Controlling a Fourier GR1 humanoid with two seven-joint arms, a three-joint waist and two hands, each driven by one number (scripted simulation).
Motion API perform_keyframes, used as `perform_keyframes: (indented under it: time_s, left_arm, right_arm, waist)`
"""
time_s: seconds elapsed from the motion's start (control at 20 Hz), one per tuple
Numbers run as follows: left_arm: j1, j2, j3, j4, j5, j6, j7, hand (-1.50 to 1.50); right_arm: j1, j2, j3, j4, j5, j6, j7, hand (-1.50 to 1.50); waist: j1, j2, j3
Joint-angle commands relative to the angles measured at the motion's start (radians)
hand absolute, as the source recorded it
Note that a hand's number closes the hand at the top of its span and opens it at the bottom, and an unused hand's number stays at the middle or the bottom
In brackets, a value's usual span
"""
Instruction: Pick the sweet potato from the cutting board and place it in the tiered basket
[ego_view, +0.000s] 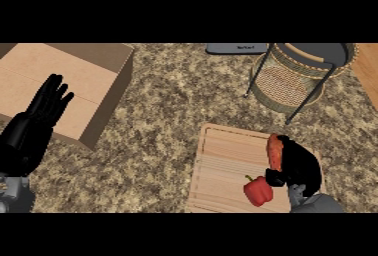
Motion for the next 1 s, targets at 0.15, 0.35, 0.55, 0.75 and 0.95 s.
perform_keyframes:
  time_s: [0.15,0.35,0.55,0.75,0.95]
  left_arm:
    - [0.052,-0.053,-0.049,0.121,0.001,-0.021,0.027,0.0]
    - [0.042,-0.034,-0.003,0.152,-0.009,-0.019,0.011,0.0]
    - [0.118,-0.032,0.01,0.082,0.013,-0.029,0.023,0.0]
    - [0.121,-0.036,0.021,0.062,0.023,-0.025,0.044,0.0]
    - [0.141,-0.05,0.006,0.062,0.006,-0.033,0.017,0.0]
  right_arm:
    - [-0.034,0.005,0.062,0.074,0.028,0.077,-0.015,1.5]
    - [0.024,-0.123,0.005,0.045,0.016,0.04,-0.147,1.5]
    - [0.157,-0.377,-0.139,0.054,-0.068,0.013,-0.383,1.5]
    - [0.177,-0.528,-0.293,0.111,-0.118,-0.08,-0.603,1.5]
    - [0.166,-0.545,-0.428,0.164,-0.152,-0.27,-0.77,1.5]
  waist:
    - [0.006,0.027,-0.019]
    - [-0.015,0.025,-0.019]
    - [-0.043,0.02,-0.017]
    - [-0.052,0.019,-0.015]
    - [-0.051,0.02,-0.014]
